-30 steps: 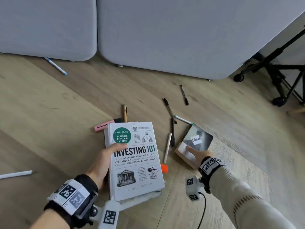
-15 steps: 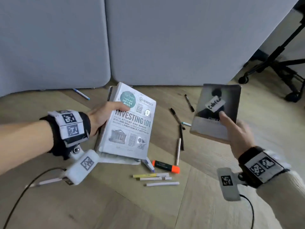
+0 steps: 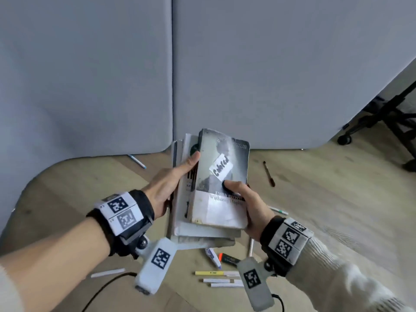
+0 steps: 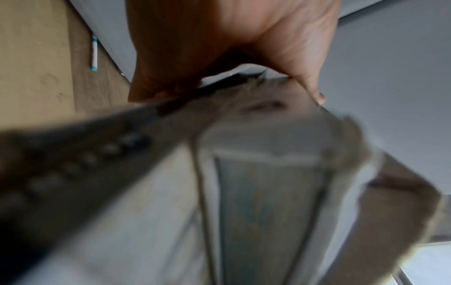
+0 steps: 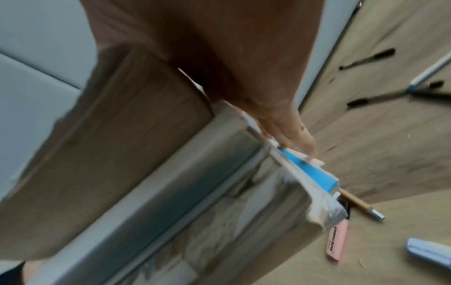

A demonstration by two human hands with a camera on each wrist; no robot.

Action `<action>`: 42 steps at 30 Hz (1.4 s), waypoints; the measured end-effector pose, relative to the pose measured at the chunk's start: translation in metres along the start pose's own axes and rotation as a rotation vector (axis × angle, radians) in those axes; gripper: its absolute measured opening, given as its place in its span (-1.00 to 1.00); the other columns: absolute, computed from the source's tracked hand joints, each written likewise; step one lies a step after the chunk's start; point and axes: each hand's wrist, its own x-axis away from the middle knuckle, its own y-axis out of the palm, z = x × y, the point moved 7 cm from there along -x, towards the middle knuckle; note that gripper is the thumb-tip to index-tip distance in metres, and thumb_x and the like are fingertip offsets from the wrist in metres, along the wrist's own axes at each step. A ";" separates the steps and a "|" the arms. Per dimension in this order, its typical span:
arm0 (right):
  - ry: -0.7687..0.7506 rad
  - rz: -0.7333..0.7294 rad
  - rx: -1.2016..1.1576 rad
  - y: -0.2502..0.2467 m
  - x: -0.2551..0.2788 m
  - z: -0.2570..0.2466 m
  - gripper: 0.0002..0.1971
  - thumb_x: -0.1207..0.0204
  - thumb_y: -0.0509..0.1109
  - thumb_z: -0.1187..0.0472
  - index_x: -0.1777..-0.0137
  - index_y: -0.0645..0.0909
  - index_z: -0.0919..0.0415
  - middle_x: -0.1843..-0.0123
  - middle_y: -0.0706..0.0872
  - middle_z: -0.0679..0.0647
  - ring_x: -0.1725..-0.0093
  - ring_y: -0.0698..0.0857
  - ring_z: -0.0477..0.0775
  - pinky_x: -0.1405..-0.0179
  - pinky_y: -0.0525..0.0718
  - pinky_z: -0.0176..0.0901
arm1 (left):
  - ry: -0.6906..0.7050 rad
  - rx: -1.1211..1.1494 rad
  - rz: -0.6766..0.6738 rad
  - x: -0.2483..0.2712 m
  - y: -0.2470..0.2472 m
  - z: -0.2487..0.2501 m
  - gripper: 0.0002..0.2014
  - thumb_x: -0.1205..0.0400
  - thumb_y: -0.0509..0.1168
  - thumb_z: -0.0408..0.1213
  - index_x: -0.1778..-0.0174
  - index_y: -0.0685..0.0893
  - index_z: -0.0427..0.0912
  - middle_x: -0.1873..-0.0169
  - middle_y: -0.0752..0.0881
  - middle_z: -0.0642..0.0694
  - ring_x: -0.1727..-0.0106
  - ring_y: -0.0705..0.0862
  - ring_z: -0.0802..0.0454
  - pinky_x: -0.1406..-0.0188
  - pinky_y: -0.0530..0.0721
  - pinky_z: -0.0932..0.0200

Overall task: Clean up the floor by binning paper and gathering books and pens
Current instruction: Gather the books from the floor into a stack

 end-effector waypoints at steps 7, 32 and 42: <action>0.025 0.031 0.057 0.003 0.065 -0.065 -0.16 -0.17 0.61 -0.09 -0.44 0.48 0.24 -0.22 0.75 0.24 -0.11 0.77 0.21 0.03 0.75 -0.07 | -0.056 0.068 -0.052 0.060 0.033 0.069 -0.20 -0.25 0.38 0.50 -0.21 0.74 -0.04 -0.09 0.81 0.02 -0.14 0.77 0.01 -0.17 0.63 0.03; 0.021 0.278 -0.362 0.120 0.417 -0.285 -0.46 -0.36 0.46 0.02 -0.27 0.56 0.34 0.06 0.80 0.22 0.23 0.80 0.11 0.27 0.78 -0.14 | -0.151 -0.051 -0.275 0.343 0.121 0.321 -0.01 -0.18 0.55 0.39 -0.42 0.50 -0.13 -0.23 0.74 -0.13 -0.26 0.70 -0.16 -0.36 0.55 -0.24; -0.124 0.676 -0.317 0.055 0.600 -0.275 -0.15 -0.27 0.60 -0.17 -0.48 0.41 0.22 -0.33 0.66 0.30 -0.28 0.67 0.31 -0.35 0.59 0.27 | -0.042 -0.068 -0.817 0.453 0.292 0.351 -0.30 -0.33 0.52 0.12 -0.33 0.63 -0.18 -0.17 0.75 -0.30 -0.15 0.75 -0.33 -0.10 0.71 -0.26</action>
